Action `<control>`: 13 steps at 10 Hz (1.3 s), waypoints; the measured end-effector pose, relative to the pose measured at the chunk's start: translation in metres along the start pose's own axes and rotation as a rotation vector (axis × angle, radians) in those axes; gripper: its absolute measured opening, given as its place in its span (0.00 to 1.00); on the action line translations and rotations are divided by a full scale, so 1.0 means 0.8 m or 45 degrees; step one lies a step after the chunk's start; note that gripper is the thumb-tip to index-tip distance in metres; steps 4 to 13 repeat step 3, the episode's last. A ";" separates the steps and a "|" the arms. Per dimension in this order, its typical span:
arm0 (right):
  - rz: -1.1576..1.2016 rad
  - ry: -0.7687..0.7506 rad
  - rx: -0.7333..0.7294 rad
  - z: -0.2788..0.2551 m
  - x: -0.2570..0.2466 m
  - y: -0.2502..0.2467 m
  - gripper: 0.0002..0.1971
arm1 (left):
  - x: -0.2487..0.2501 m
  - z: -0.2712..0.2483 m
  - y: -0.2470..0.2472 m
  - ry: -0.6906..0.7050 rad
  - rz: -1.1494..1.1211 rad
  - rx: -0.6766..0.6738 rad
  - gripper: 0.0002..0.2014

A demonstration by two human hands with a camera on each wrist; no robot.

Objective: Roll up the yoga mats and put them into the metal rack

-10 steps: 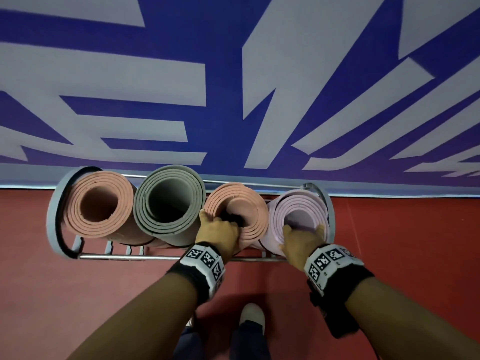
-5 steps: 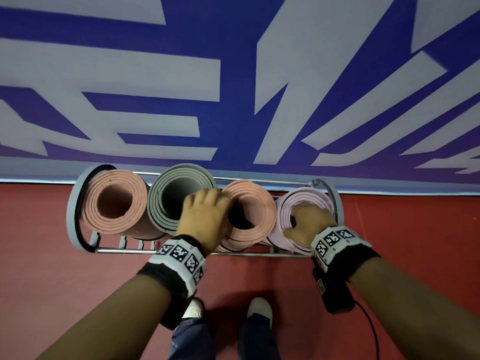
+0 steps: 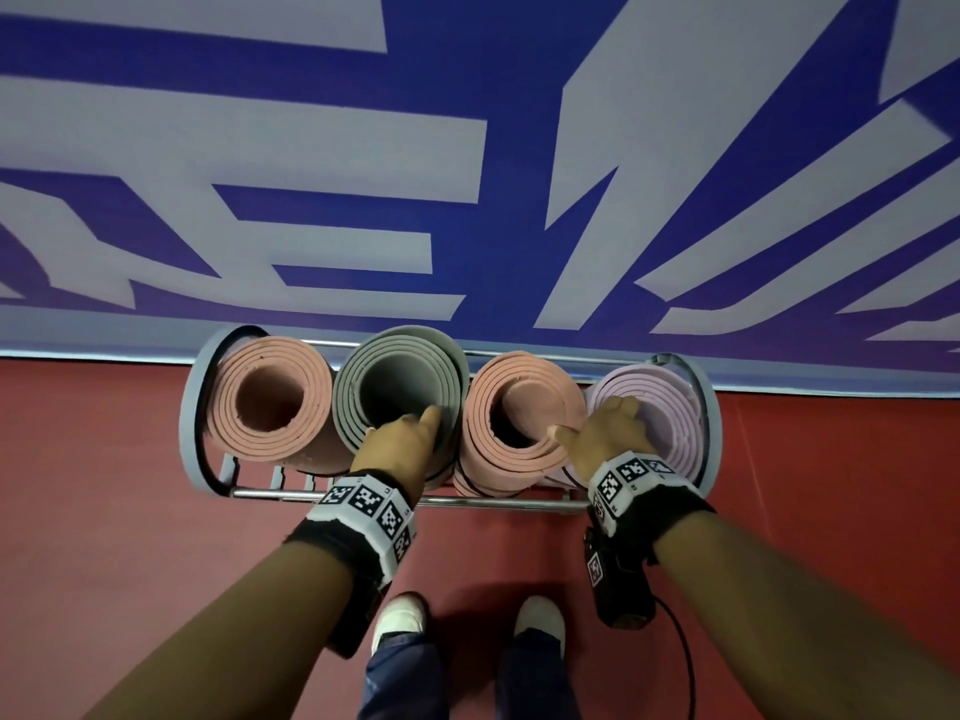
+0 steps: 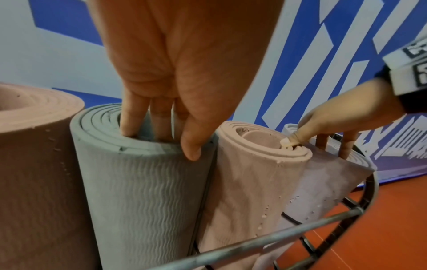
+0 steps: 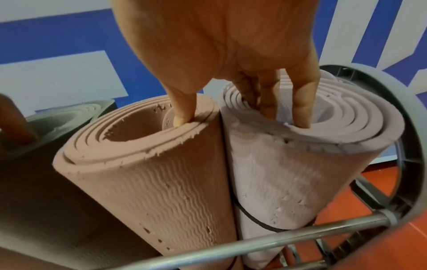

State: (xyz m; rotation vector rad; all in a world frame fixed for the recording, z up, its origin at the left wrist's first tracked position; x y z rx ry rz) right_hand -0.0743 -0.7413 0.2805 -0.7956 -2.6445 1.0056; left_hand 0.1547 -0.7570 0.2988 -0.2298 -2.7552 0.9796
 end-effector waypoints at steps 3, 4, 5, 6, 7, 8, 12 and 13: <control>-0.050 -0.088 -0.059 -0.019 -0.001 -0.035 0.12 | -0.001 -0.011 -0.044 -0.017 0.083 0.005 0.22; -0.050 -0.088 -0.059 -0.019 -0.001 -0.035 0.12 | -0.001 -0.011 -0.044 -0.017 0.083 0.005 0.22; -0.050 -0.088 -0.059 -0.019 -0.001 -0.035 0.12 | -0.001 -0.011 -0.044 -0.017 0.083 0.005 0.22; -0.050 -0.088 -0.059 -0.019 -0.001 -0.035 0.12 | -0.001 -0.011 -0.044 -0.017 0.083 0.005 0.22; -0.050 -0.088 -0.059 -0.019 -0.001 -0.035 0.12 | -0.001 -0.011 -0.044 -0.017 0.083 0.005 0.22; -0.050 -0.088 -0.059 -0.019 -0.001 -0.035 0.12 | -0.001 -0.011 -0.044 -0.017 0.083 0.005 0.22; -0.050 -0.088 -0.059 -0.019 -0.001 -0.035 0.12 | -0.001 -0.011 -0.044 -0.017 0.083 0.005 0.22; -0.050 -0.088 -0.059 -0.019 -0.001 -0.035 0.12 | -0.001 -0.011 -0.044 -0.017 0.083 0.005 0.22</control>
Point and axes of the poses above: each hand's wrist, its own z-axis towards the middle knuckle, its own y-axis out of the palm, x = y × z, the point moved 7 cm from there along z, towards the middle knuckle, and after that the axes turned 12 degrees about -x, right-handed, at the moved point
